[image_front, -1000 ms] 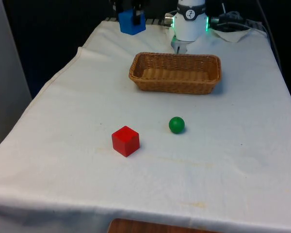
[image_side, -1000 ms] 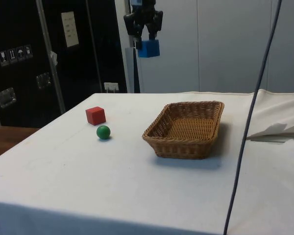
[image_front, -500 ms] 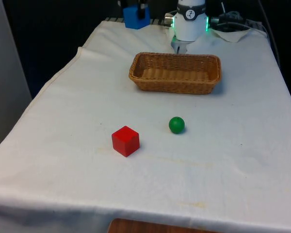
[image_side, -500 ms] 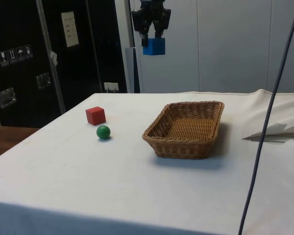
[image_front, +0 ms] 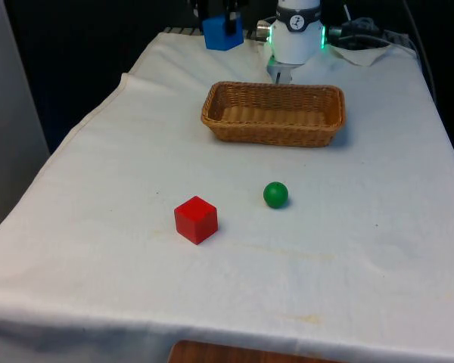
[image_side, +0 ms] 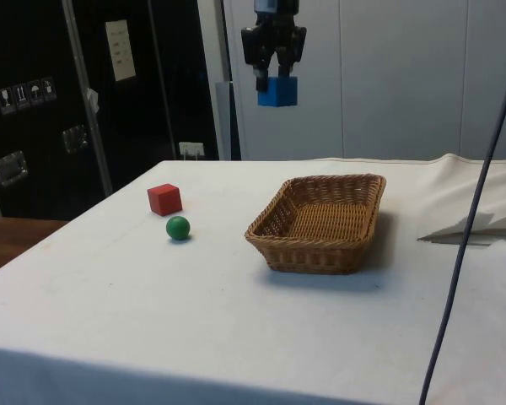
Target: Place all non-red objects into the basket.
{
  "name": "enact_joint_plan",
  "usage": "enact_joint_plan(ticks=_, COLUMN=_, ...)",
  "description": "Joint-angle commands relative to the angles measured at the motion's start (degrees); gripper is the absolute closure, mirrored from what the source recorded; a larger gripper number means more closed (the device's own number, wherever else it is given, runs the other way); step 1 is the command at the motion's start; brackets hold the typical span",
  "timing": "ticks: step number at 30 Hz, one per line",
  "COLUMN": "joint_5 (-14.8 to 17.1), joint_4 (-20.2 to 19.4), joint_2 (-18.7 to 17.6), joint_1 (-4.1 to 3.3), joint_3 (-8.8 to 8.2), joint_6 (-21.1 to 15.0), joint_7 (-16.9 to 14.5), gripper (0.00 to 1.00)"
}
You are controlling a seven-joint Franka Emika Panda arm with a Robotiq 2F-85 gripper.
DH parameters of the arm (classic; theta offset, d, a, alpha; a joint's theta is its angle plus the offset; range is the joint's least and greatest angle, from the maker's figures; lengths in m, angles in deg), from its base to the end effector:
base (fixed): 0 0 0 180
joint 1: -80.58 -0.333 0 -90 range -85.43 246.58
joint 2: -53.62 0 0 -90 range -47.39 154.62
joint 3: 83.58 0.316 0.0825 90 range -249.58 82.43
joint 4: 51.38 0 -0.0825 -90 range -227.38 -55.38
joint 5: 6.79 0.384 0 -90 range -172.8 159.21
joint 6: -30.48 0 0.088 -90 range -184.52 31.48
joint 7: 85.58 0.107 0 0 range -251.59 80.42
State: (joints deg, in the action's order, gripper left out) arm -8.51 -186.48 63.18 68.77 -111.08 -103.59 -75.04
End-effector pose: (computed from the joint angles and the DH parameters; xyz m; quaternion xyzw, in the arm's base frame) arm 0.4744 -0.1362 0.4001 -0.9737 0.2165 -0.0665 0.0241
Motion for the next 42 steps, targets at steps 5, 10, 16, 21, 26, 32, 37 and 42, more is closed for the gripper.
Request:
enact_joint_plan(ticks=5, joint_5=0.8, joint_4=-1.9, joint_2=0.3, joint_1=-0.23, joint_3=-0.06, joint_6=-1.3, joint_7=-2.3, gripper=0.95)
enact_joint_plan(ticks=10, joint_5=0.9, joint_4=-2.6, joint_2=-0.5, joint_1=-0.29, joint_3=-0.17, joint_6=-2.2, joint_7=-4.8, gripper=0.95)
enact_joint_plan(ticks=16, joint_5=0.2, joint_4=-3.2, joint_2=-1.8, joint_1=-0.06, joint_3=-0.11, joint_6=-3.5, joint_7=-7.7, gripper=0.95)
enact_joint_plan(ticks=21, joint_5=-0.5, joint_4=-3.8, joint_2=-2.2, joint_1=0.0, joint_3=0.0, joint_6=-4.4, joint_7=-8.8, gripper=0.95)
enact_joint_plan(ticks=26, joint_5=-1.7, joint_4=-6.4, joint_2=-1.5, joint_1=0.17, joint_3=0.74, joint_6=-6.0, joint_7=-8.3, gripper=0.95)
enact_joint_plan(ticks=32, joint_5=-3.0, joint_4=-9.2, joint_2=-0.3, joint_1=0.29, joint_3=1.03, joint_6=-8.6, joint_7=-7.3, gripper=0.95)
enact_joint_plan(ticks=37, joint_5=-4.8, joint_4=-11.8, joint_2=0.6, joint_1=0.4, joint_3=1.03, joint_6=-11.6, joint_7=-6.3, gripper=0.95)
enact_joint_plan(ticks=42, joint_5=-6.2, joint_4=-14.7, joint_2=1.1, joint_1=0.52, joint_3=1.15, joint_6=-15.4, joint_7=-5.3, gripper=0.95)
